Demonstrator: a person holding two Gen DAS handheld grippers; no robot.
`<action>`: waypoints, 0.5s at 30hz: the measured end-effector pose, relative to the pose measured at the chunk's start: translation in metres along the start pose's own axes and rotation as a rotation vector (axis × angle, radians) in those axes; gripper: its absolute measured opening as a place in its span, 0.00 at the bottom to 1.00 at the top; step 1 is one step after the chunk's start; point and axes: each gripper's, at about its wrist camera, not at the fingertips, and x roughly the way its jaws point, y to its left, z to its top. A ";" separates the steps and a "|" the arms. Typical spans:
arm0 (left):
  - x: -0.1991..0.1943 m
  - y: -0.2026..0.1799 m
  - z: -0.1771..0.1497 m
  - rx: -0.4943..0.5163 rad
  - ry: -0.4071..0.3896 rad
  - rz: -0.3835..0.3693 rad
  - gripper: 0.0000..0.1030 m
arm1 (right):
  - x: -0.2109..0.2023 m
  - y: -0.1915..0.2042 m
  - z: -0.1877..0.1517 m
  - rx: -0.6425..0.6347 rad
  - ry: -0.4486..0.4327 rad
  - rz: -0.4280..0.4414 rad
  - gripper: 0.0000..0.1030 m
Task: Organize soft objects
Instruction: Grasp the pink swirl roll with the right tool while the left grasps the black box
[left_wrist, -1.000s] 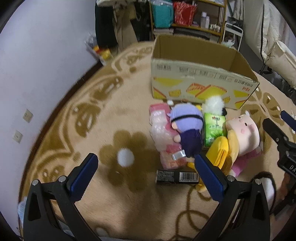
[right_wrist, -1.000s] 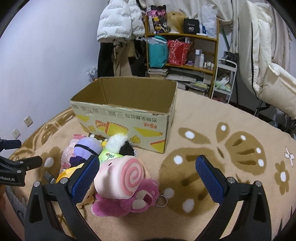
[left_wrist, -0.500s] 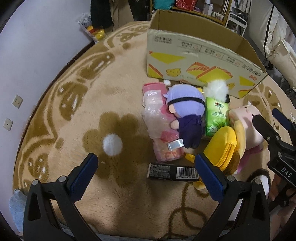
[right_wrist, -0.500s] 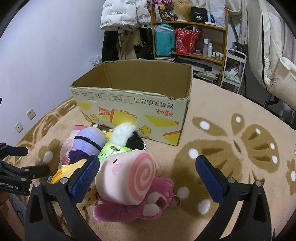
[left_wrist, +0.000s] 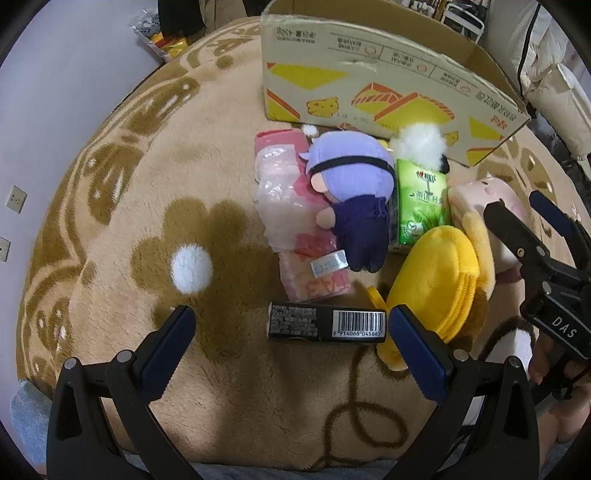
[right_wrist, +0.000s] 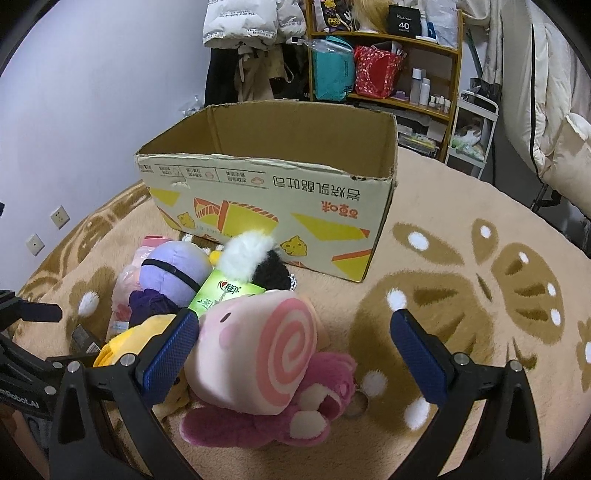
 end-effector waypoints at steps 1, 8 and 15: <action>0.001 -0.001 0.000 0.002 0.005 0.000 1.00 | 0.000 0.000 0.000 0.001 0.001 0.000 1.00; 0.005 -0.006 -0.002 0.022 0.021 -0.009 1.00 | 0.003 -0.001 -0.001 -0.002 0.014 0.006 1.00; 0.011 -0.005 -0.003 0.017 0.041 -0.013 1.00 | 0.006 -0.001 -0.003 -0.003 0.026 0.028 0.95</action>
